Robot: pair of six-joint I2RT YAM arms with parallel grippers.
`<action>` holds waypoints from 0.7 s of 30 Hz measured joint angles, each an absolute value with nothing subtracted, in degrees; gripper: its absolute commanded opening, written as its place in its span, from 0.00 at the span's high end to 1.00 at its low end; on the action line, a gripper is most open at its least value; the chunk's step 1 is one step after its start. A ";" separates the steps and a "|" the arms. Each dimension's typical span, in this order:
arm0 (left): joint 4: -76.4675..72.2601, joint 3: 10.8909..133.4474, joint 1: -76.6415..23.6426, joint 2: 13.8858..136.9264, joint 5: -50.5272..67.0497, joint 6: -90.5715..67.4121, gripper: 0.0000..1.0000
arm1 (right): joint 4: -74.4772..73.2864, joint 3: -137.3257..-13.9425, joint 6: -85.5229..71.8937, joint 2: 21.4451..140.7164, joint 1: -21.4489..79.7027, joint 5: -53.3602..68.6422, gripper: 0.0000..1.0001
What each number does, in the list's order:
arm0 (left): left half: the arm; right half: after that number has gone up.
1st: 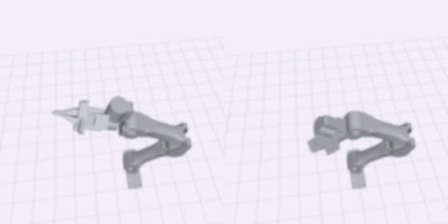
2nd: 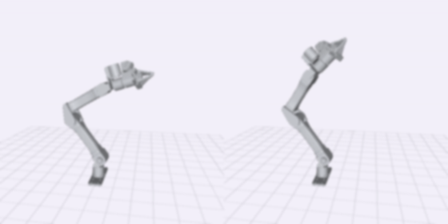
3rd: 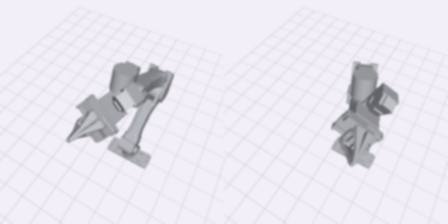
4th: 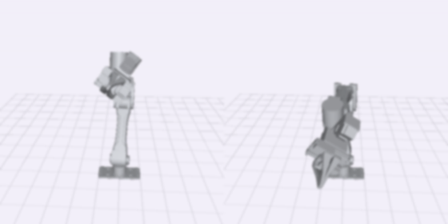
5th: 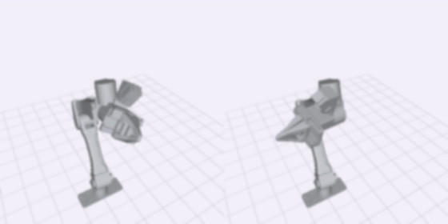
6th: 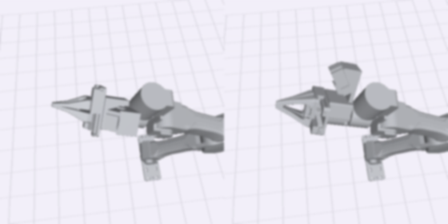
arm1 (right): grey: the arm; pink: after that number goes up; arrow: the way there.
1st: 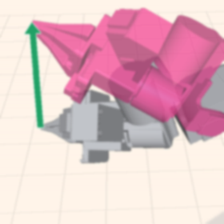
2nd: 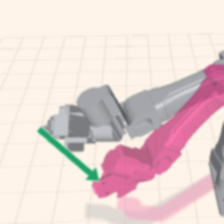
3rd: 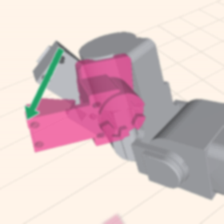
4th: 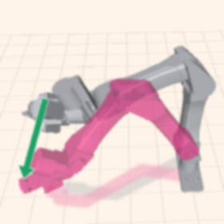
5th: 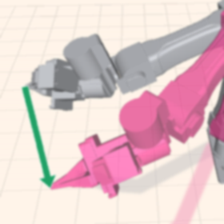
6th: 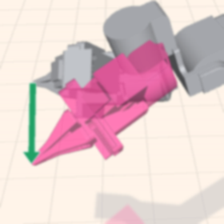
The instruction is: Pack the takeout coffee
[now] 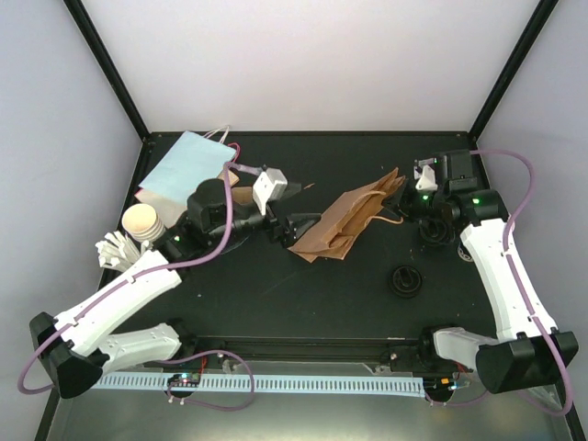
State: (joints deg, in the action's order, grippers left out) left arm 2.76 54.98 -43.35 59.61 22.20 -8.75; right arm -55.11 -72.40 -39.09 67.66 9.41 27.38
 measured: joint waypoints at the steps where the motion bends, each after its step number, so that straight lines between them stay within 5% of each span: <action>1: 4.32 57.91 -43.38 60.20 22.63 -10.31 0.01 | -55.07 -72.40 -39.00 67.79 9.41 27.35 0.95; 21: 6.66 60.10 -41.52 60.16 27.49 -22.83 0.01 | -53.67 -76.53 -39.57 69.38 9.93 27.03 0.95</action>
State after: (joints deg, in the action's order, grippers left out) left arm 6.66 60.10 -41.52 60.16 27.49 -22.83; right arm -53.67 -76.53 -39.57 69.38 9.93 27.03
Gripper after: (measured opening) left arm 0.989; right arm 0.054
